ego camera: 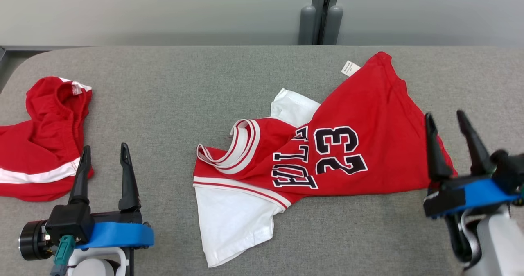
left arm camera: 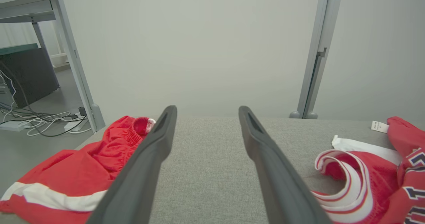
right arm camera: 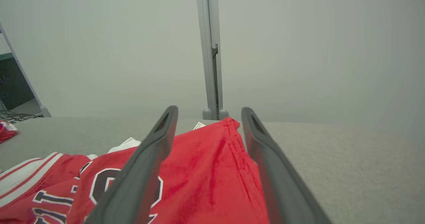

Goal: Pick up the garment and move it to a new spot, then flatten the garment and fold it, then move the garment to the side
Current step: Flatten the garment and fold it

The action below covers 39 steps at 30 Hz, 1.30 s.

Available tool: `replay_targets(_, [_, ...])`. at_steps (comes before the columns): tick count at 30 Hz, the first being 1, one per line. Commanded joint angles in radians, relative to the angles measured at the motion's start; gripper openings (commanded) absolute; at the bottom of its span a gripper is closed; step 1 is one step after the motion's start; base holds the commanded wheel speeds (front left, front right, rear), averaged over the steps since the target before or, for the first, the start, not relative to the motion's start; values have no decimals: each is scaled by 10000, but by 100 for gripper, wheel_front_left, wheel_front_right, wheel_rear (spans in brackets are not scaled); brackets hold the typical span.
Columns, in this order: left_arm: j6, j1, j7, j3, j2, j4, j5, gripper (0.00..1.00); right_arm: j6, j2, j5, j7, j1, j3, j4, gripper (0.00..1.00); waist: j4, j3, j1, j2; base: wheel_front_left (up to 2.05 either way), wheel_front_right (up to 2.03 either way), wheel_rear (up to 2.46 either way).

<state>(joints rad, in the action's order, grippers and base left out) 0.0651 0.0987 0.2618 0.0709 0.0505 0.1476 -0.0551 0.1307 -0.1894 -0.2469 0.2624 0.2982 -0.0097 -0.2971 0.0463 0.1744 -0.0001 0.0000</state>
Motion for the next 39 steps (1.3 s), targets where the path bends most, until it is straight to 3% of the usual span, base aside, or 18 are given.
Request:
replay_targets(1, [39, -79, 47, 25, -3, -41, 34, 100, 1, 97, 61, -9, -303, -57, 120, 100, -3, -30, 1, 0, 0, 0, 0])
replay_targets(10, [108, -207, 47, 98, 40, -65, 227, 100, 1, 824, 629, -488, -1879, -679, 1491, 100, -47, -141, 1, 0, 0, 0, 0])
replay_targets(21, [226, 78, 47, -453, 187, 191, 561, 100, 1, 1054, 960, -896, -2156, -651, 1914, 100, -40, -244, 1, 0, 0, 0, 0])
replay_targets(28, [481, 431, 46, -1087, 342, 1259, 447, 100, 1, 1103, 995, -954, -2164, -535, 1907, 100, -128, -245, 1, 0, 0, 0, 0])
replay_targets(39, [669, 1051, -832, -2311, 620, 3020, -144, 100, 1, 1154, 984, -1013, -2033, -597, 1758, 100, -204, -137, 1, 0, 0, 0, 0])
